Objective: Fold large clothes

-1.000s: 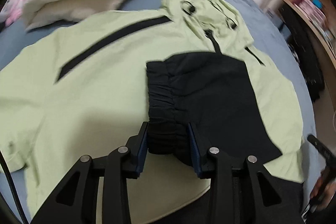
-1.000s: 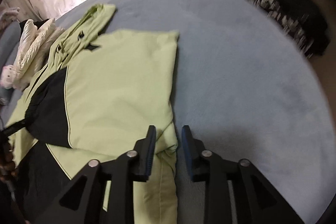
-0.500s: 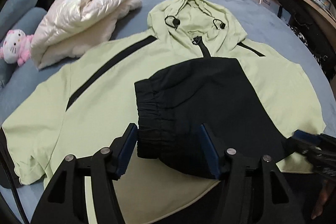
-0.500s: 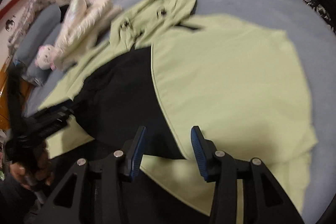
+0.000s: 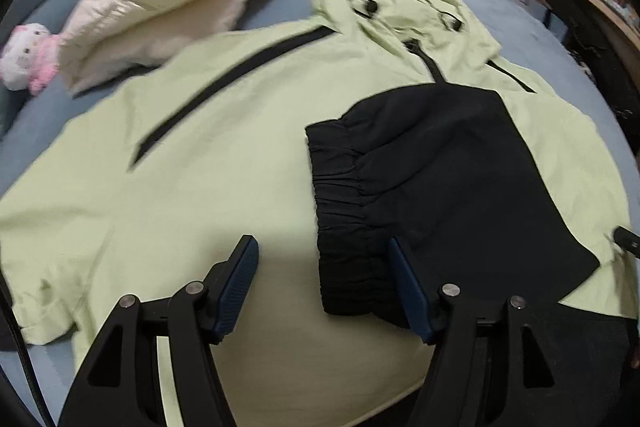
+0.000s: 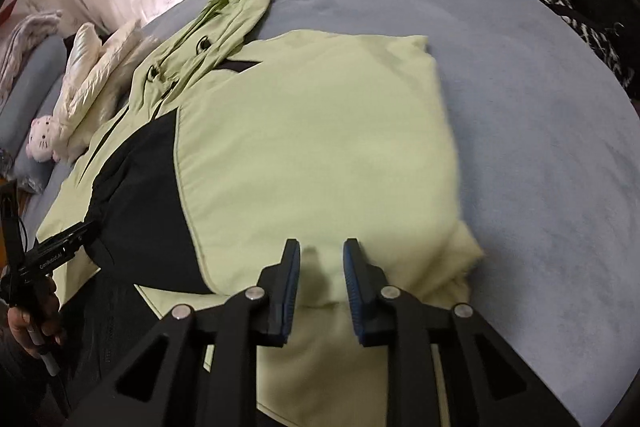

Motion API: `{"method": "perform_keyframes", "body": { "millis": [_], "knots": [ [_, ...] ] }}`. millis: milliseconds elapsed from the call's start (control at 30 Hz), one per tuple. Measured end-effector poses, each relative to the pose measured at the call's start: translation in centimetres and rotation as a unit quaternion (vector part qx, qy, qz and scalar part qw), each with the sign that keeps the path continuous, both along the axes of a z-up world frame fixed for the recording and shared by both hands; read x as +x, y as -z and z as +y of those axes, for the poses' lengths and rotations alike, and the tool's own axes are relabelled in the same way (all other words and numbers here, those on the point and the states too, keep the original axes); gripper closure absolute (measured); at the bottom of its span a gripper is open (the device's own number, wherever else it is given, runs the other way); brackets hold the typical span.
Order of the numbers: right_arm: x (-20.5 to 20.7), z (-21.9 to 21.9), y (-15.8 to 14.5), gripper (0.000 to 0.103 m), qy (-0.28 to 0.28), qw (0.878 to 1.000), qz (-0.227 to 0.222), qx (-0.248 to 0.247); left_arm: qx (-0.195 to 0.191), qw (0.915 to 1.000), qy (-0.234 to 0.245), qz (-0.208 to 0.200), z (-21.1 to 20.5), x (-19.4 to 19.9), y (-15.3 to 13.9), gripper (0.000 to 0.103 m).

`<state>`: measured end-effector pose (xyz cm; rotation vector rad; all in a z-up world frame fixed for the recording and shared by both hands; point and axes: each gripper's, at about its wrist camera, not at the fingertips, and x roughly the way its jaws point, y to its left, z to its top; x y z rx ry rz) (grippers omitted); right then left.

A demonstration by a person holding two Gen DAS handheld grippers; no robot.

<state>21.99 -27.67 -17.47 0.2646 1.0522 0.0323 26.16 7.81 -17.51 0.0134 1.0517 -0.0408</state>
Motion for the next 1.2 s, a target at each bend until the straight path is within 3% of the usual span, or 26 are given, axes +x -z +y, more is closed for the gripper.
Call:
{"method": "perform_keyframes", "body": {
  "millis": [267, 467, 500, 633, 733, 867, 1033, 1200],
  "knots": [
    [-0.3, 0.9, 0.7, 0.08, -0.006, 1.0, 0.003, -0.013, 0.003, 0.9998, -0.018, 0.006, 1.7, 0.0, -0.2, 0.036],
    [-0.2, -0.3, 0.5, 0.08, 0.01, 1.0, 0.003, -0.016, -0.051, 0.9979, -0.037, 0.017, 3.9, -0.1, -1.5, 0.025],
    [-0.2, -0.7, 0.4, 0.08, 0.013, 1.0, 0.004, -0.016, -0.043, 0.9976, -0.051, 0.015, 4.4, -0.2, -1.8, 0.025],
    [-0.5, -2.2, -0.6, 0.08, 0.031, 0.999, 0.001, 0.01, -0.029, 0.9965, -0.078, 0.005, 6.2, 0.0, -2.8, 0.025],
    [-0.5, -3.8, -2.5, 0.076, 0.055, 0.997, -0.026, 0.049, -0.025, 0.9962, -0.082, -0.017, 6.4, 0.2, -4.1, 0.025],
    [0.9, -4.1, -4.4, 0.059, 0.067, 0.994, -0.05, 0.075, -0.027, 0.997, -0.052, -0.049, 4.1, 0.7, -5.9, 0.025],
    [5.1, 0.9, -4.3, 0.058, 0.01, 0.997, -0.045, 0.061, -0.035, 0.9978, -0.003, -0.057, -1.6, 2.6, -5.6, 0.025],
    [9.7, 6.4, -1.7, 0.058, -0.049, 0.997, -0.027, 0.057, -0.032, 0.9983, 0.014, -0.046, -6.3, 5.0, -3.1, 0.026]
  ]
}}
